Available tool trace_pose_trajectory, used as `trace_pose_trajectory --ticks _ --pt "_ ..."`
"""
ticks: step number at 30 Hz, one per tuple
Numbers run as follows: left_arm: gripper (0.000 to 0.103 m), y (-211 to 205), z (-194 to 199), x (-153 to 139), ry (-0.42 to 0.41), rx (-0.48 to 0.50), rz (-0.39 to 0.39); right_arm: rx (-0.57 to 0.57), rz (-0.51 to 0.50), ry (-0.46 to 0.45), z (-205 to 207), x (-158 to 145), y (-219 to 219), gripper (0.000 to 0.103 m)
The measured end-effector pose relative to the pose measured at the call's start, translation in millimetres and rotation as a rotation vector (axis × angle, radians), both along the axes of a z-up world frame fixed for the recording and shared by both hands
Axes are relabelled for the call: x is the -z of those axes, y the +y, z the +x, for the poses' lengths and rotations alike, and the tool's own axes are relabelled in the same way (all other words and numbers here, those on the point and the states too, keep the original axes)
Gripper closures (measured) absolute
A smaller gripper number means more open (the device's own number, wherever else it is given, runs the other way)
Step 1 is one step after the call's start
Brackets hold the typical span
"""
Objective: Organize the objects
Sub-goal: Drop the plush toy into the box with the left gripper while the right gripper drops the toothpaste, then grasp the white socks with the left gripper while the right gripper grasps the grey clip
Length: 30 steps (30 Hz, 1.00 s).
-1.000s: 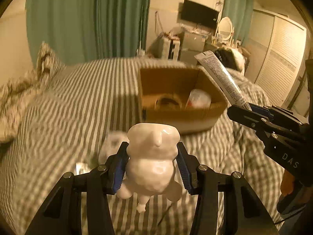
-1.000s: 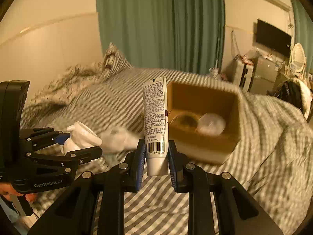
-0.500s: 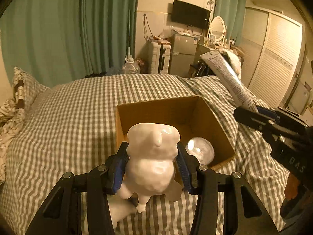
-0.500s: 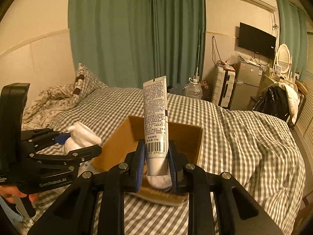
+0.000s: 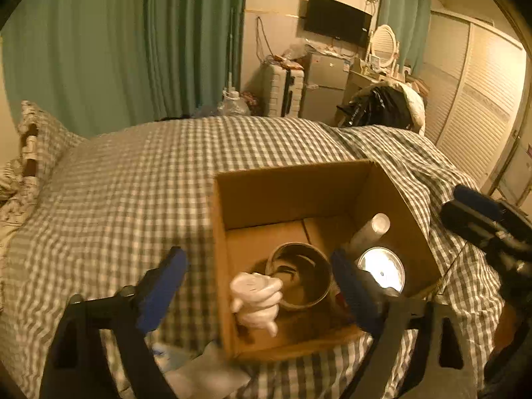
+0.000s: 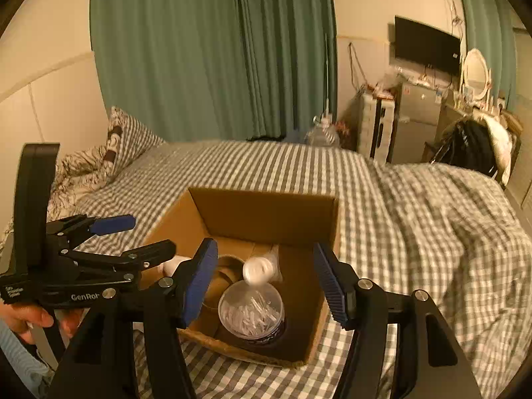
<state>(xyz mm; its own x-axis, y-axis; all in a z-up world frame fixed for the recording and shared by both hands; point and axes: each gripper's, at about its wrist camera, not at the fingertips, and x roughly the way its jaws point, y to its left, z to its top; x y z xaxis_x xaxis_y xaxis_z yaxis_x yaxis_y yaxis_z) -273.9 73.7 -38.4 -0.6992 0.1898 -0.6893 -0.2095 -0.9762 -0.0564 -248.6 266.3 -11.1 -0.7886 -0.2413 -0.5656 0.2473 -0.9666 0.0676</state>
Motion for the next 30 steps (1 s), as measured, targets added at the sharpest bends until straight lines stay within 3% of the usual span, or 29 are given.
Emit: trace_pose_trajectory --ticks 3,7,9,14,19,26,30 --pt "0.004 -14 23 -20 0.037 -0.018 -0.002 0.001 -0.012 0.031 23 -20 -3 0.028" --pt "0.002 -33 57 -50 0.090 -0.043 -0.022 -0.009 0.023 0.071 57 -46 -15 0.027" --pt "0.000 -49 76 -63 0.112 -0.071 -0.036 -0.022 0.033 0.094 77 -58 -24 0.018" --pt "0.000 -81 111 -69 0.114 -0.113 -0.055 -0.062 0.057 0.128 118 -74 -49 0.012" --pt "0.000 -102 137 -37 0.073 -0.169 -0.067 -0.080 0.084 0.131 144 -57 -69 0.009" --pt "0.000 -94 132 33 -0.006 -0.155 -0.069 -0.091 0.080 0.029 136 18 -83 0.009" --pt "0.000 -75 111 72 -0.058 -0.136 -0.110 -0.061 0.069 -0.037 119 60 -80 0.009"
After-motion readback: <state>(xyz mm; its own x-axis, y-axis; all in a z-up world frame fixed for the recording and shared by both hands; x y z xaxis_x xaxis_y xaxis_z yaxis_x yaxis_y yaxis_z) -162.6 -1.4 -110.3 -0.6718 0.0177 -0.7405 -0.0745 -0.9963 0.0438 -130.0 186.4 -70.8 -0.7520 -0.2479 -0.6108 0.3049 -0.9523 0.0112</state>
